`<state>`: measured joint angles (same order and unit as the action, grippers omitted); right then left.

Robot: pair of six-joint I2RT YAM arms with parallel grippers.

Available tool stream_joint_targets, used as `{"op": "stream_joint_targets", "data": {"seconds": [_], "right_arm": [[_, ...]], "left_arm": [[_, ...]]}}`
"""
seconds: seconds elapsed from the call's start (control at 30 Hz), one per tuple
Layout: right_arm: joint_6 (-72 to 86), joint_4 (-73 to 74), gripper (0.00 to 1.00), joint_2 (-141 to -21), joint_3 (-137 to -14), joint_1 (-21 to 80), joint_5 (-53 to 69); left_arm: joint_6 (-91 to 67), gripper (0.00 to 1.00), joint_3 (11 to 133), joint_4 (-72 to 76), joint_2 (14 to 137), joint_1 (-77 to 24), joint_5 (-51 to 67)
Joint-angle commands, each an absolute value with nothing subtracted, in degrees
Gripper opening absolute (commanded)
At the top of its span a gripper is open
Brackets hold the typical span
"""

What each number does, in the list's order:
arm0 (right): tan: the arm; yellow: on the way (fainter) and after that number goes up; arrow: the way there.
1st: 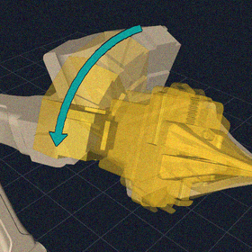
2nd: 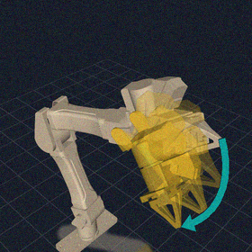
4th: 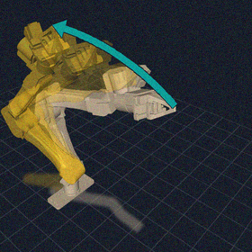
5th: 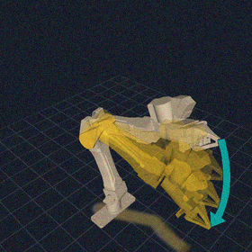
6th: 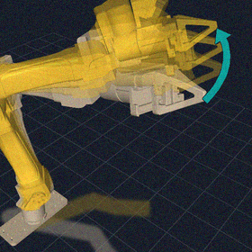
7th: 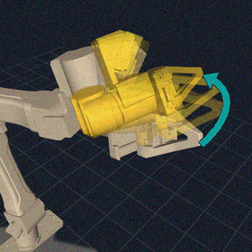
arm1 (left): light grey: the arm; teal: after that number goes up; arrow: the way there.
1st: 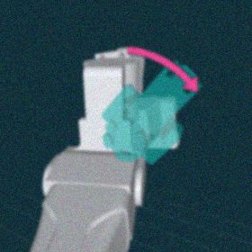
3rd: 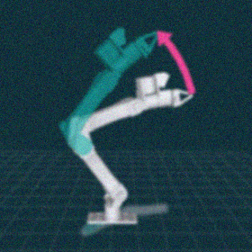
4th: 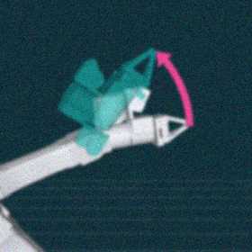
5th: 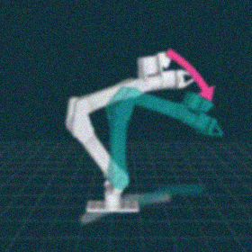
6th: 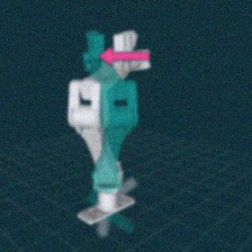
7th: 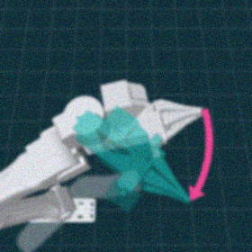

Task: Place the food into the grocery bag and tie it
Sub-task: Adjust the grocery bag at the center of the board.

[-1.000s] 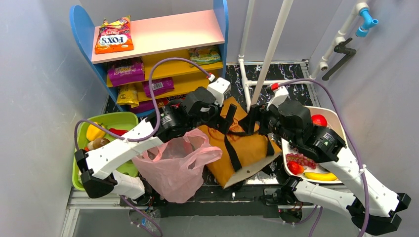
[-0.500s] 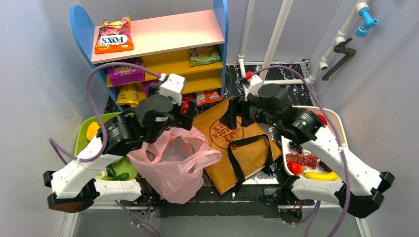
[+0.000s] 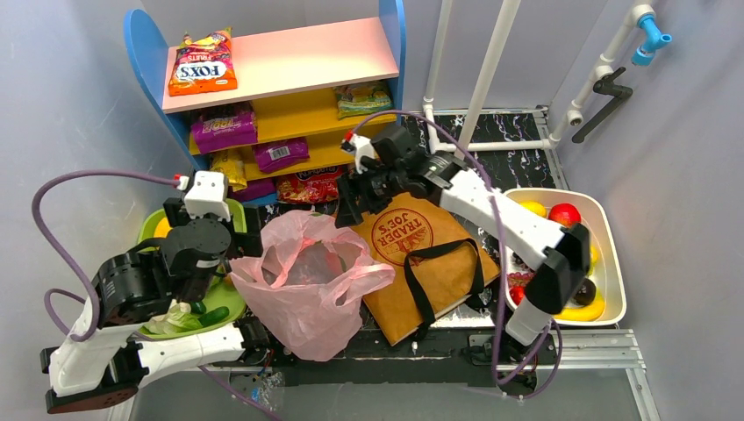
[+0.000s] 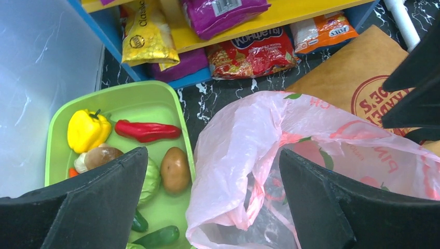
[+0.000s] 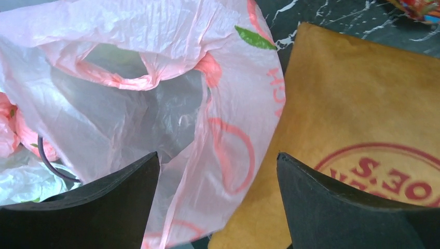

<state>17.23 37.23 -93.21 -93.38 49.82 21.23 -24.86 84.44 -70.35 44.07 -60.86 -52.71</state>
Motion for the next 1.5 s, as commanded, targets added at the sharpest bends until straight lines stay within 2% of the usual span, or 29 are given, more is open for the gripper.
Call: {"op": "stream_joint_targets", "data": {"seconds": [0.0, 0.23, 0.4, 0.73, 0.8, 0.83, 0.93, 1.0, 1.07, 1.17, 1.37, 1.4, 1.47], "right_arm": [[12.49, 39.86, 0.9, -100.44, -101.21, 49.66, 29.16], [11.77, 44.69, 0.91, -109.07, -106.51, 49.74, 31.57], [12.98, 44.75, 0.91, -110.4, -103.78, 50.08, 31.62], [18.59, 36.5, 0.91, -110.68, -97.23, 53.04, 39.41], [19.9, 34.47, 0.82, -110.32, -95.93, 53.64, 40.15], [20.47, 33.58, 0.7, -110.18, -95.44, 53.74, 40.37], [22.02, 32.23, 0.2, -108.91, -94.73, 53.81, 40.83], [22.54, 33.23, 0.01, -106.3, -95.85, 53.8, 39.16], [23.44, 34.5, 0.01, -103.22, -97.68, 53.83, 36.48], [24.56, 39.17, 0.01, -94.9, -103.7, 53.79, 25.67], [18.5, 56.56, 0.01, -87.28, -115.62, 53.83, -1.29], [17.59, 58.95, 0.01, -86.49, -114.8, 53.79, -6.21], [17.2, 60.28, 0.01, -86.22, -113.29, 53.79, -8.62]], "left_arm": [[-29.5, 0.98, 82.61, -75.02, 42.93, -60.64, -55.01], [-31.06, 0.98, 81.14, -76.89, 40.37, -60.64, -54.56], [-31.34, 0.98, 79.34, -76.56, 38.56, -60.64, -54.67], [-32.84, 0.98, 75.4, -76.52, 36.74, -60.64, -55.68], [-33.2, 0.98, 74.95, -76.72, 36.79, -60.64, -55.71], [-33.3, 0.98, 74.78, -76.87, 36.81, -60.64, -55.72], [-33.56, 0.98, 74.39, -77.21, 36.83, -60.64, -55.89], [-34.04, 0.98, 74.29, -77.74, 36.49, -60.64, -56.0], [-34.39, 0.98, 74.21, -78.02, 35.9, -60.64, -56.07], [-34.82, 0.98, 74.82, -78.45, 35.48, -60.64, -56.1], [-35.01, 0.98, 73.32, -76.84, 35.26, -60.64, -57.15], [-35.98, 0.98, 70.6, -76.45, 35.16, -60.64, -57.88], [-36.61, 0.98, 68.85, -76.21, 35.74, -60.64, -57.77]]}}
